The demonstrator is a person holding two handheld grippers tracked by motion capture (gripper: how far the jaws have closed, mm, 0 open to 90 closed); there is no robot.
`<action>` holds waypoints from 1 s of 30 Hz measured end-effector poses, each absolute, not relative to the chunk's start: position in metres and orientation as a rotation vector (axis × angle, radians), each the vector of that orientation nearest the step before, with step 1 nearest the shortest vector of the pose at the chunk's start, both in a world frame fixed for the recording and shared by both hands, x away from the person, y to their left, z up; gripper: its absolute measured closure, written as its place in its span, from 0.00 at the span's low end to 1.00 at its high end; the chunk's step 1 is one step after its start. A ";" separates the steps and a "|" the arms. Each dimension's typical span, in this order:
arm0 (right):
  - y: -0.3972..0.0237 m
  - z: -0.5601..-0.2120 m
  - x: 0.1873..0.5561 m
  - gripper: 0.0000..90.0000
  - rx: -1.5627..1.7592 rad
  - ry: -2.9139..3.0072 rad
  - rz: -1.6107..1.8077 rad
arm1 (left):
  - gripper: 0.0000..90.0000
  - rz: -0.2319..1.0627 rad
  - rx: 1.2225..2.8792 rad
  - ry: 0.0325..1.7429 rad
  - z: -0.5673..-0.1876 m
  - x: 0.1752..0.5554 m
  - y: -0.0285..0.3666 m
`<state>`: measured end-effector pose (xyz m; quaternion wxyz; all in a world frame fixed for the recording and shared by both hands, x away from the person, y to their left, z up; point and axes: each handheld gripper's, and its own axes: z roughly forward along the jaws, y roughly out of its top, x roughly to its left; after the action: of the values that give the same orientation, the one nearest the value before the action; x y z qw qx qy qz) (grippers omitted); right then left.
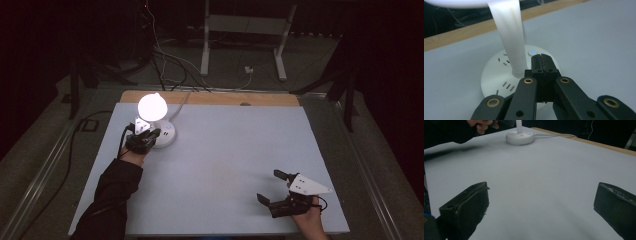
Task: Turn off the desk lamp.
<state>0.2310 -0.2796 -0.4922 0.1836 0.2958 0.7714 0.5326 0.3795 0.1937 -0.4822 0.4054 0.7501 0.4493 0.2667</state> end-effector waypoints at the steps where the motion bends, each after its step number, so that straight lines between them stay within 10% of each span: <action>1: -0.279 -0.492 0.231 0.00 0.835 2.176 1.502 | 1.00 0.673 1.896 1.132 -0.482 0.379 0.194; 30: -0.280 -0.492 0.231 0.00 0.835 2.177 1.501 | 1.00 0.629 1.936 1.153 -0.503 0.385 0.193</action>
<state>0.2307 -0.2805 -0.4921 0.1832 0.2962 0.7718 0.5321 0.3851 0.1927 -0.5029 0.3904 0.7619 0.4538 0.2474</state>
